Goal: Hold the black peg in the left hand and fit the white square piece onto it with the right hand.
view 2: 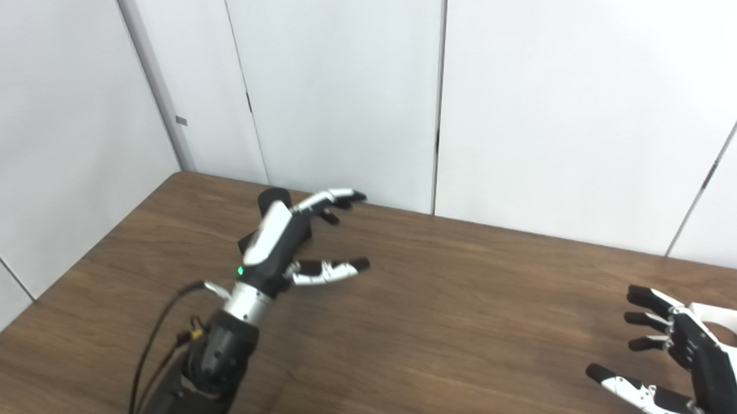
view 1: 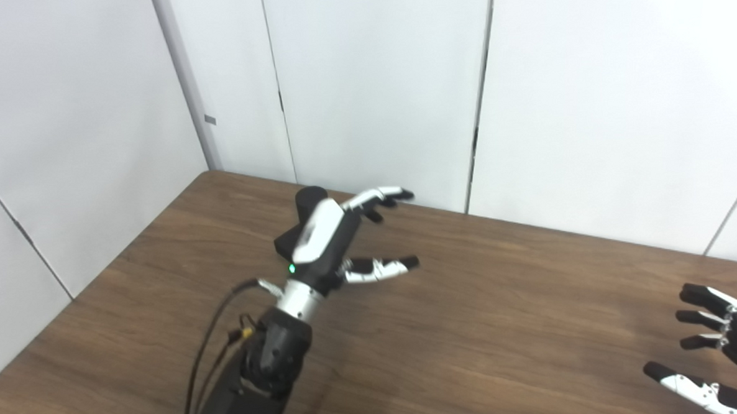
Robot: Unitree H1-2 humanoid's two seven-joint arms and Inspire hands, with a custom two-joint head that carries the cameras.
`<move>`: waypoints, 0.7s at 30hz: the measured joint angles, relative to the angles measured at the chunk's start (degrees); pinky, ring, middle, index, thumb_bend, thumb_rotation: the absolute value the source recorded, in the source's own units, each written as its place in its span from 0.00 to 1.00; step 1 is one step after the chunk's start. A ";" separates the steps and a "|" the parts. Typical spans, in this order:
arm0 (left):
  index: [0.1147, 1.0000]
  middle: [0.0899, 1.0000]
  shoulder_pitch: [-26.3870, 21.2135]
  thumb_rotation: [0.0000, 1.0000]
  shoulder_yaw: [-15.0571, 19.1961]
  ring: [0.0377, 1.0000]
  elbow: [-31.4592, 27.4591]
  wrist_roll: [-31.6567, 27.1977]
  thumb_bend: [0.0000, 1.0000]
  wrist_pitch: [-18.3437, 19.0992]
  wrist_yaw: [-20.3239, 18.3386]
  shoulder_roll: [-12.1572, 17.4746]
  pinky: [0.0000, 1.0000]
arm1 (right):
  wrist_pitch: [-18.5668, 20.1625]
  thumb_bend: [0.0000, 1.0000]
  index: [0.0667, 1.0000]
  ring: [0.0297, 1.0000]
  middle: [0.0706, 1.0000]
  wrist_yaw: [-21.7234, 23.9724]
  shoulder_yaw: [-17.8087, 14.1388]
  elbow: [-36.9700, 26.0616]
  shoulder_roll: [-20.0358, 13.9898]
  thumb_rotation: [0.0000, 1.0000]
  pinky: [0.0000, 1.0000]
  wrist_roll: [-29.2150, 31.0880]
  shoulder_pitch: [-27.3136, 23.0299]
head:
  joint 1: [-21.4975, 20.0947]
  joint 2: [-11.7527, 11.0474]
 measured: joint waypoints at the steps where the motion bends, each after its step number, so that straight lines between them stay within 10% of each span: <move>1: 0.75 0.79 -0.27 0.12 0.12 0.77 -0.12 0.66 0.83 0.48 0.04 0.32 0.67 | -0.01 0.66 0.74 0.70 0.77 0.00 0.00 0.00 -0.02 0.05 0.54 0.01 0.00 | 0.00 0.00; 21: 0.86 1.00 -4.54 0.30 1.76 1.00 -0.29 15.66 0.95 11.38 3.80 5.36 0.88 | -0.06 0.66 0.74 0.69 0.76 0.00 -0.17 0.46 -0.26 0.10 0.53 0.14 0.00 | 0.00 0.26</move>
